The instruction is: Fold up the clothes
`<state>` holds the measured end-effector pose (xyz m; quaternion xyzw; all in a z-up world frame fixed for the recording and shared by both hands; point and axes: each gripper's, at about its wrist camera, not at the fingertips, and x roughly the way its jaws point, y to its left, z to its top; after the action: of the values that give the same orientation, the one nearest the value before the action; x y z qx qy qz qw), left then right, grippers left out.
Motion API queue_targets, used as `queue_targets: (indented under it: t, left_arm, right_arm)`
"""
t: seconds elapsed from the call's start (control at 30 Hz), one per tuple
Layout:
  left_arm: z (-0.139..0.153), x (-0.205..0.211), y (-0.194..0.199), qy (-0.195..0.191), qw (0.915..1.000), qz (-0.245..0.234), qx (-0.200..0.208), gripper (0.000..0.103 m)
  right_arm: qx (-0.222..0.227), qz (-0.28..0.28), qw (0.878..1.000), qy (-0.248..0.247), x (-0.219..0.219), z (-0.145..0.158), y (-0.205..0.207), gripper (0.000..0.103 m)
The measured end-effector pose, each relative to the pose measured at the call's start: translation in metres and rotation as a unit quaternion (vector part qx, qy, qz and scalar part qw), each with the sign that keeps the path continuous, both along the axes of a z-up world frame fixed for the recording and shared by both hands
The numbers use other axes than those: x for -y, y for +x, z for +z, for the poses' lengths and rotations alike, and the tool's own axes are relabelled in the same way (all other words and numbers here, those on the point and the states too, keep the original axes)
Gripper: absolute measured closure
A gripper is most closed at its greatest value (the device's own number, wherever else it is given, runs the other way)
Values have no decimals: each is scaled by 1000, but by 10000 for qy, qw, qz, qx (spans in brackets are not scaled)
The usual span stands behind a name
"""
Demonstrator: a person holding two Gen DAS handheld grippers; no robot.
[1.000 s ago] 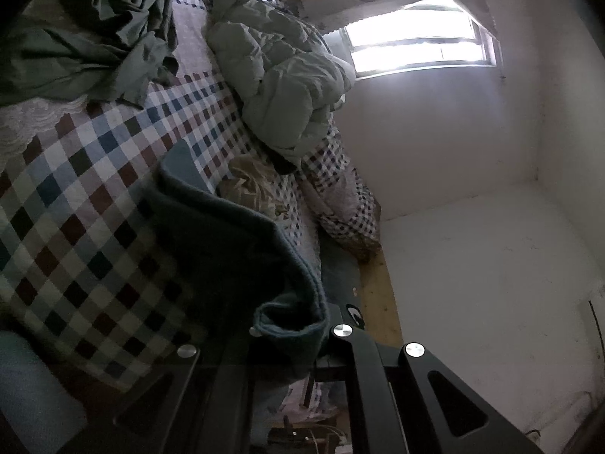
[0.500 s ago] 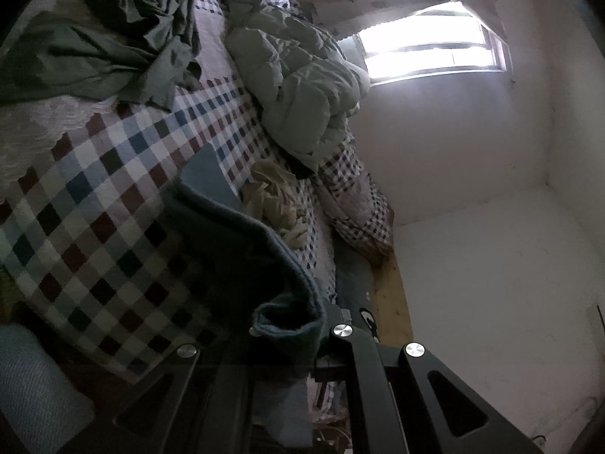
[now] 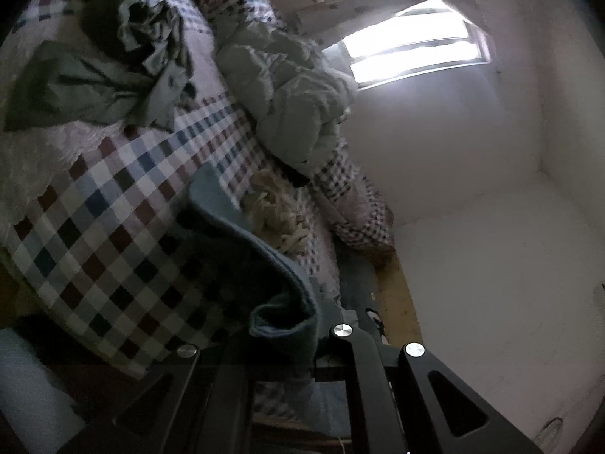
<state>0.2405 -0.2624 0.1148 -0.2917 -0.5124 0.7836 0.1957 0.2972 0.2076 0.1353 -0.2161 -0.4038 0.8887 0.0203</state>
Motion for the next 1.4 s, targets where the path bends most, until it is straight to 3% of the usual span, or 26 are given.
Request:
queue_targets:
  t: [0.47,0.63,0.73,0.93,1.13,1.4]
  left_arm:
    - [88,4,49,357,9947,30,-966,100]
    - [111,5,50,340,9946,18,-977,99]
    - [108,6,35,207,9964,101,-820,99]
    - [60,7,-18,190,9992,335,-50,99]
    - [18,-6,-85,-176,9968,468,627,99]
    - [-27,-19,-194,-546,9888,476,1303,99]
  right_arm:
    - [-840,119,9958,-356,-16,118,18,100]
    - [-899,244,9945,-485,-18,157,33,100]
    - [-755,339,9943,-676,-19,167,28,100]
    - [-149,402,9958,-814,-19,138,-19,100]
    - [696,455,9930,-835,-13,87,-95,100]
    - [1849,419,9780,-865,-9,36,-217,100]
